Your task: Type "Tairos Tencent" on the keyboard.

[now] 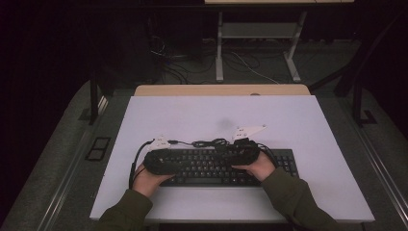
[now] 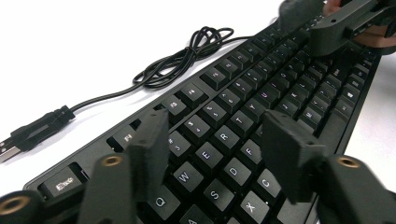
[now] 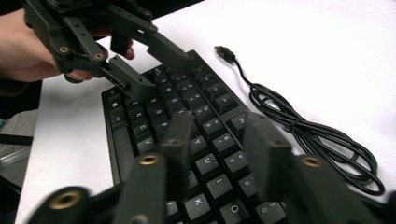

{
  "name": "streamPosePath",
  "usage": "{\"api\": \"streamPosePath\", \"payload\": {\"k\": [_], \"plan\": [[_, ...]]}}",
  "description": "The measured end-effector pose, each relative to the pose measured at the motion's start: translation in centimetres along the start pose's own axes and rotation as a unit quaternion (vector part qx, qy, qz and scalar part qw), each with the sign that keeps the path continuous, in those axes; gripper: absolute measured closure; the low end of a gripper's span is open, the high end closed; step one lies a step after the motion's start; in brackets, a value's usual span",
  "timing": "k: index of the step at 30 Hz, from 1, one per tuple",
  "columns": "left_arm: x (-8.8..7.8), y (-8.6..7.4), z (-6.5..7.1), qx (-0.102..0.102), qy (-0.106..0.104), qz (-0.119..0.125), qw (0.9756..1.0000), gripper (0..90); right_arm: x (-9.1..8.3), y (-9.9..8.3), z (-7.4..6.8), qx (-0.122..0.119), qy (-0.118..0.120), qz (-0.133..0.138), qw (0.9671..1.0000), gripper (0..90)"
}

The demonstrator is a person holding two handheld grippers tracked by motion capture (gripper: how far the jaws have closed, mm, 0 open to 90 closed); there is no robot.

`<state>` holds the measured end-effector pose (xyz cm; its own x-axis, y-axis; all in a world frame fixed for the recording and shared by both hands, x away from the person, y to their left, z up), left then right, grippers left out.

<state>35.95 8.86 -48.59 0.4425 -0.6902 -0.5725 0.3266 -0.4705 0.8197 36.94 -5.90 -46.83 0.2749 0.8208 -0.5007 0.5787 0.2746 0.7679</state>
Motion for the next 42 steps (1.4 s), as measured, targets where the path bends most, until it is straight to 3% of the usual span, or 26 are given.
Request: {"api": "streamPosePath", "payload": {"k": [8,17,27,42], "plan": [[0.0,0.1,0.0,0.005,0.004,0.003,1.0000,32.5,0.3,-0.6,-0.8,-0.011,0.010,-0.017,0.9997,88.7],[0.2,0.2,0.0,0.003,0.007,0.006,1.0000,29.4,0.6,-1.0,-1.7,-0.022,0.017,-0.030,0.9992,89.2],[0.2,0.2,0.1,0.007,0.005,0.005,1.0000,29.3,1.6,-2.3,-2.5,-0.026,0.019,-0.062,0.9976,89.2],[0.1,0.3,0.2,0.008,0.004,0.004,1.0000,29.3,2.8,-3.8,-2.7,-0.035,0.008,-0.099,0.9944,89.2]]}}
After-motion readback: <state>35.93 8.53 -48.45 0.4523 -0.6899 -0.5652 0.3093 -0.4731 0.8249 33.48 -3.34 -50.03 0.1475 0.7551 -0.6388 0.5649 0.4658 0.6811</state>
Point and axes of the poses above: each handheld gripper's, and its own axes: x roughly forward along the jaws, y roughly out of its top, z roughly to its right, the point moved 10 cm from there along x, roughly forward along the jaws, and after that the axes turned 12 degrees about x, right-handed, at the moved point
